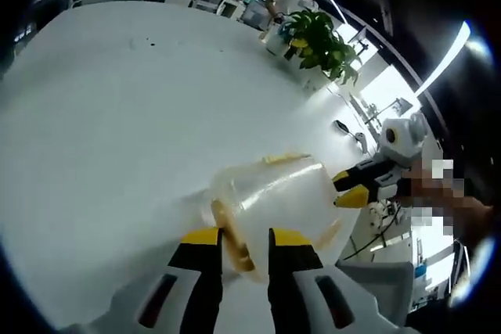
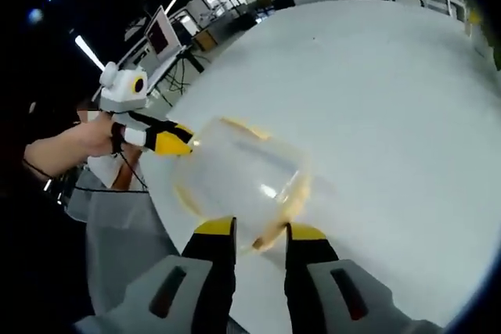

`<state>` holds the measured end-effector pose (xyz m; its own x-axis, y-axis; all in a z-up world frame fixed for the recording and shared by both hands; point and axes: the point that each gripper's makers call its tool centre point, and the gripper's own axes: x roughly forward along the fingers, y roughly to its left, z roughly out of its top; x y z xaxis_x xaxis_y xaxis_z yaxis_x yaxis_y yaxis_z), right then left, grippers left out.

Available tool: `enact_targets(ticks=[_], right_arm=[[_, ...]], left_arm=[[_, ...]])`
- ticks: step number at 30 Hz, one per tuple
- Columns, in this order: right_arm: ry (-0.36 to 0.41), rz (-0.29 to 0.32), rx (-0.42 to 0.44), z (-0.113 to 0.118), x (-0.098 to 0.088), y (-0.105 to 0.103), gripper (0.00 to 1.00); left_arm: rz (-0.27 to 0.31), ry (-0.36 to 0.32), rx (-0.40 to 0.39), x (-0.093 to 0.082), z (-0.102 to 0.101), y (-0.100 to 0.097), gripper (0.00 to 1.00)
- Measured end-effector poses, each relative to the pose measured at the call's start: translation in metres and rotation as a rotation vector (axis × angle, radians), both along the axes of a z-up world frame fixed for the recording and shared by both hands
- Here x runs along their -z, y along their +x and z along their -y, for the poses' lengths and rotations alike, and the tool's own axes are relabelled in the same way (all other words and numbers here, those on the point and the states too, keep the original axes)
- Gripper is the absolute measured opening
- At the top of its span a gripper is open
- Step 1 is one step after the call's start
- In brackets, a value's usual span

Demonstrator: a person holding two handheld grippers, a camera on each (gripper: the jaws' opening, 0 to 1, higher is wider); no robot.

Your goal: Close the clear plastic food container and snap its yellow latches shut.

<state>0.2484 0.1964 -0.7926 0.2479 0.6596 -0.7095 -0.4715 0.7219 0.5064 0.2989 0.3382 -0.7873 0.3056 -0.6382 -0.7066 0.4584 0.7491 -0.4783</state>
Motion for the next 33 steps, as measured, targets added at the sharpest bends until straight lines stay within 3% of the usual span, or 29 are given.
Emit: enact_targets(ticks=[9, 12, 16, 21, 23, 26, 31, 33], right_arm=[[0.006, 0.03, 0.065, -0.005, -0.007, 0.004, 0.2], [-0.03, 0.059, 0.032, -0.015, -0.01, 0.009, 0.2], [-0.038, 0.049, -0.004, -0.029, -0.009, 0.015, 0.2], [-0.063, 0.071, -0.038, -0.044, -0.013, 0.013, 0.2], [-0.077, 0.04, -0.006, -0.051, -0.013, 0.01, 0.2], [-0.146, 0.103, -0.024, -0.055, -0.015, 0.013, 0.2], [-0.11, 0.08, -0.011, -0.052, -0.014, 0.013, 0.21], [-0.095, 0.073, -0.007, -0.051, -0.015, 0.013, 0.2]], left_arm=[[-0.021, 0.028, -0.004, -0.002, -0.003, -0.002, 0.15], [-0.029, 0.042, -0.017, -0.003, -0.017, -0.008, 0.15], [-0.046, 0.045, -0.06, -0.004, -0.034, -0.009, 0.15], [-0.07, 0.047, -0.045, -0.004, -0.051, -0.02, 0.16], [-0.059, 0.046, -0.058, -0.004, -0.057, -0.02, 0.16], [-0.044, 0.048, -0.073, -0.005, -0.062, -0.019, 0.16], [-0.034, 0.037, -0.075, -0.005, -0.063, -0.017, 0.16], [0.002, 0.046, -0.045, -0.007, -0.062, -0.015, 0.17]])
